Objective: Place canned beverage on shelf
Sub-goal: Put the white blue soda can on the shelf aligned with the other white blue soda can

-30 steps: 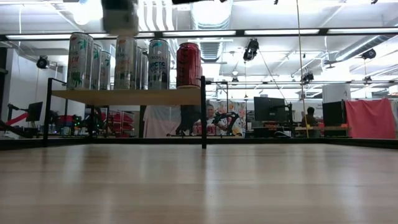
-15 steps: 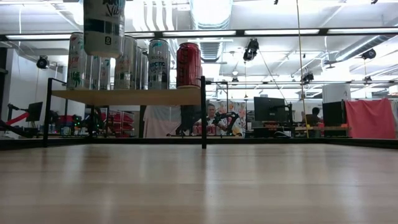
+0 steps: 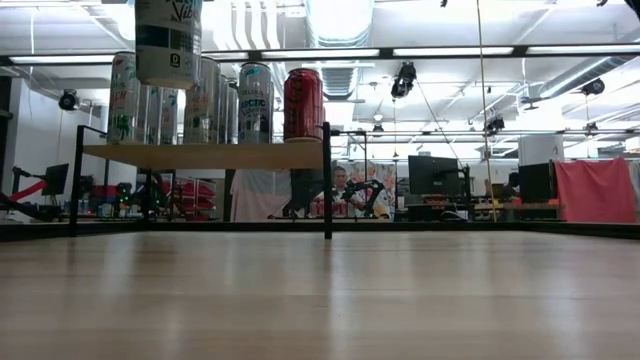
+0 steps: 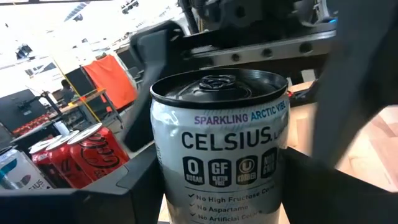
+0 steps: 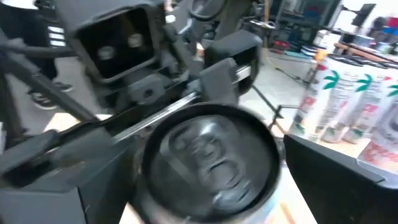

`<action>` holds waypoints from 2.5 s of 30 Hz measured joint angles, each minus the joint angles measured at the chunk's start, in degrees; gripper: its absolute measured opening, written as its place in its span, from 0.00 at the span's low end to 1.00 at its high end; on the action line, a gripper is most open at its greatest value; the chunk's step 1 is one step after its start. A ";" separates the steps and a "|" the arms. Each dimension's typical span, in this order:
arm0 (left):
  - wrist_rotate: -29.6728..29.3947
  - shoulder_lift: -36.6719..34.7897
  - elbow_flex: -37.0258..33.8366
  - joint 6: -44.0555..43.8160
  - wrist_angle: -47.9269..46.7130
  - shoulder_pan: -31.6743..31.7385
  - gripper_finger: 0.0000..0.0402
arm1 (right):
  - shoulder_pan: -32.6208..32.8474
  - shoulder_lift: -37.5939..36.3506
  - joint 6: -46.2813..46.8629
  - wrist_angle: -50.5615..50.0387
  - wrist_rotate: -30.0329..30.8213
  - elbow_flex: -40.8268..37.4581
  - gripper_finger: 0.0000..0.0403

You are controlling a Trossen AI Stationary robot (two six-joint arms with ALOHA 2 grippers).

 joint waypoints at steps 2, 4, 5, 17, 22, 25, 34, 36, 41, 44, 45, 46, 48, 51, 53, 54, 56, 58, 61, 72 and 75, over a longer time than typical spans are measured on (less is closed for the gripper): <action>0.34 0.00 0.00 -0.02 0.02 -0.08 0.58 | -0.05 0.99 0.04 -1.45 1.66 1.88 0.93; 0.34 0.00 0.00 -0.02 0.04 -0.09 0.58 | -0.10 1.82 0.04 -3.00 2.46 3.60 0.89; 0.32 0.00 0.00 -0.01 0.04 -0.14 0.58 | -0.12 2.24 0.26 -3.89 2.48 4.41 0.85; 0.28 -0.35 0.22 3.76 0.30 -0.61 0.82 | -0.16 1.43 6.49 -13.15 2.11 9.49 0.60; -0.60 -1.98 1.52 10.79 0.70 -1.01 0.81 | -0.71 1.08 7.93 -22.73 5.60 15.25 0.60; -0.44 -3.81 1.80 14.85 0.46 -1.10 0.80 | -1.08 1.08 7.84 -26.70 8.11 18.39 0.60; -3.81 -14.00 1.77 26.85 0.40 -1.11 0.80 | -5.22 0.95 12.96 -32.58 11.15 24.49 0.60; -3.81 -16.89 1.50 27.05 0.15 -1.11 0.80 | -6.82 1.29 14.94 -32.57 11.14 24.49 0.60; -4.10 -23.26 -0.50 25.96 0.14 -1.11 0.80 | -10.70 2.57 18.50 -32.12 11.10 24.49 0.60; -5.01 -26.72 -2.93 25.92 -0.28 -1.11 0.80 | -12.67 3.37 20.48 -32.13 11.09 24.49 0.60; -5.04 -27.84 -3.77 26.00 -0.27 -1.11 0.80 | -13.24 3.54 20.59 -32.08 11.09 24.49 0.60; -5.05 -28.86 -4.49 26.21 -0.28 -1.11 0.80 | -13.78 3.79 20.62 -32.08 11.11 24.49 0.60; -5.03 -30.78 -5.72 26.82 -0.24 -1.11 0.80 | -14.76 4.38 20.65 -31.31 11.11 24.51 0.60; -5.00 -33.54 -6.52 26.93 -0.16 -1.11 0.80 | -15.84 5.41 20.65 -30.83 11.00 24.51 0.60; -5.02 -35.00 -7.03 26.96 -0.09 -1.11 0.80 | -16.29 5.89 21.06 -30.92 10.98 24.51 0.60; -5.01 -35.64 -7.28 27.05 0.03 -1.11 0.80 | -16.42 6.04 21.15 -30.83 10.93 24.51 0.60; -4.83 -36.69 -7.84 27.24 -0.27 -1.11 0.80 | -16.84 6.23 21.18 -30.58 10.95 24.51 0.60; -4.36 -37.69 -8.16 27.30 -0.29 -1.11 0.80 | -17.32 6.49 21.26 -30.37 10.91 24.53 0.60; -4.36 -38.64 -8.27 27.18 -0.03 -1.11 0.80 | -17.90 6.94 21.24 -30.91 10.92 24.54 0.60; -4.31 -39.04 -8.24 27.10 -0.15 -1.11 0.80 | -19.13 6.98 20.48 -33.75 10.97 24.54 0.60; -4.31 -38.97 -8.22 27.10 -0.20 -1.11 0.80 | -19.64 6.97 20.91 -33.80 11.23 24.54 0.60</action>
